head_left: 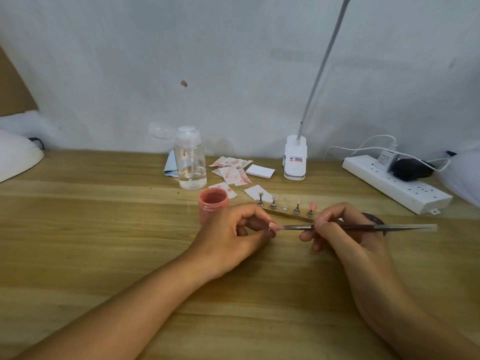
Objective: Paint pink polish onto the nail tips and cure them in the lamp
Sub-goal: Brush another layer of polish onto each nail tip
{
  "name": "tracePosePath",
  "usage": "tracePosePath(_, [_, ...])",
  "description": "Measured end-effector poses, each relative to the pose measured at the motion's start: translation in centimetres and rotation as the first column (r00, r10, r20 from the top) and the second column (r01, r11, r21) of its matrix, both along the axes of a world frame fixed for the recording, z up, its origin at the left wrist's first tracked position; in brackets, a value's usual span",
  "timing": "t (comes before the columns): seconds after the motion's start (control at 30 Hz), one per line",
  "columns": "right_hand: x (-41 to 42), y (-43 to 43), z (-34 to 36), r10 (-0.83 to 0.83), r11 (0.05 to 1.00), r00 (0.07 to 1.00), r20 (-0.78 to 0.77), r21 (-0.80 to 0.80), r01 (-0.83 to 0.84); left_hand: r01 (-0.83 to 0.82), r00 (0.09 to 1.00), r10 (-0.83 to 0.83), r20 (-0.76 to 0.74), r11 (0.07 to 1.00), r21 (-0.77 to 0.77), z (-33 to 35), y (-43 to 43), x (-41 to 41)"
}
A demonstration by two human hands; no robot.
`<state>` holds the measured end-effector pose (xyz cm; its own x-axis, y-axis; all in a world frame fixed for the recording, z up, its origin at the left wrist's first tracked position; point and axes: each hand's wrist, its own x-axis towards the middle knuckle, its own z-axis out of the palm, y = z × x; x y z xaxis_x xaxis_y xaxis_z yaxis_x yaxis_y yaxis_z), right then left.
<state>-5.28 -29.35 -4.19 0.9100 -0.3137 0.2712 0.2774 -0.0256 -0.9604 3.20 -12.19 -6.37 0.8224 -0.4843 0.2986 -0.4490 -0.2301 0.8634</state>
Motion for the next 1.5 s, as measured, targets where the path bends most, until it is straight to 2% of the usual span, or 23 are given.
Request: tracePosePath(1.5, [-0.15, 0.03, 0.27, -0.015, 1.0, 1.0, -0.004, -0.001, 0.015, -0.01, 1.0, 0.01, -0.014, 1.0, -0.003, 0.14, -0.05, -0.17])
